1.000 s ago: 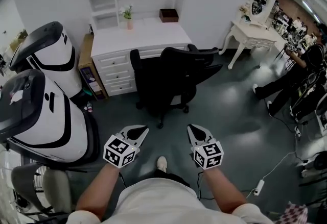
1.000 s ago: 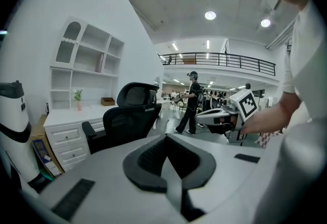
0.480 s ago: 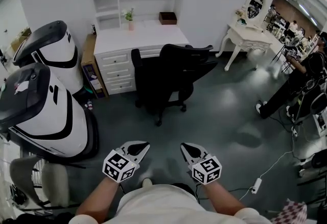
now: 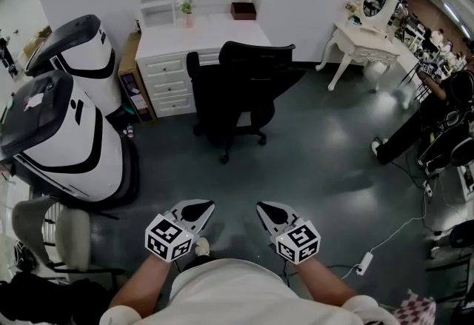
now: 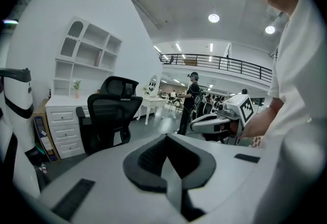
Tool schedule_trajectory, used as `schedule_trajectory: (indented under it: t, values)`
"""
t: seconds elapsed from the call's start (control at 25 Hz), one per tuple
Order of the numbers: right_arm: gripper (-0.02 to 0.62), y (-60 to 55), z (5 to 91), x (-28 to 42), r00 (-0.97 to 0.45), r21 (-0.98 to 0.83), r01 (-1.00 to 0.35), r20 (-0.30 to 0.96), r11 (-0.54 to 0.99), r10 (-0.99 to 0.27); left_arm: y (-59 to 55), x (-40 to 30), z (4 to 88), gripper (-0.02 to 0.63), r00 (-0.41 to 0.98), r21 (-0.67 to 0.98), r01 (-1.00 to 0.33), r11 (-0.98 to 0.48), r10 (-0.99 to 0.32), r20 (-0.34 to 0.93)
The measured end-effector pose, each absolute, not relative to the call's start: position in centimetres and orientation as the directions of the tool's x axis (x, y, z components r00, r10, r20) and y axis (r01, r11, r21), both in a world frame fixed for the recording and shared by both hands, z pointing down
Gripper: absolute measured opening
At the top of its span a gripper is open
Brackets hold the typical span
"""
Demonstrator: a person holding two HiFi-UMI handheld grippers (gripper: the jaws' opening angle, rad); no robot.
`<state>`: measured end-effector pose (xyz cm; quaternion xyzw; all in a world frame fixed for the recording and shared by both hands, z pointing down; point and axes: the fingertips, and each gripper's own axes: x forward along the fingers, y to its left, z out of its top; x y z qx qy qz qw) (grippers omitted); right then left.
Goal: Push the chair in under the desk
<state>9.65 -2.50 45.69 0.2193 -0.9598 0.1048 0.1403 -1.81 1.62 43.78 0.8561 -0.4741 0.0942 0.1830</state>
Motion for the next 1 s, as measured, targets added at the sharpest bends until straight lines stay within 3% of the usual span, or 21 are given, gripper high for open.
schedule_trajectory:
  t: [0.44, 1.0]
  values:
    - [0.005, 2.0, 47.0, 17.9, -0.888, -0.154, -0.406, 0.3, 0.901, -0.349, 6.7, 6.6, 45.6, -0.005, 0.493, 0.25, -0.868, -0.429, -0.8, 0.342]
    - [0.005, 5.9, 47.8, 21.1, -0.891, -0.153, -0.4, 0.297, 0.904, -0.344, 9.9, 9.5, 47.5, -0.005, 0.48, 0.251, -0.876, -0.412, -0.796, 0.369]
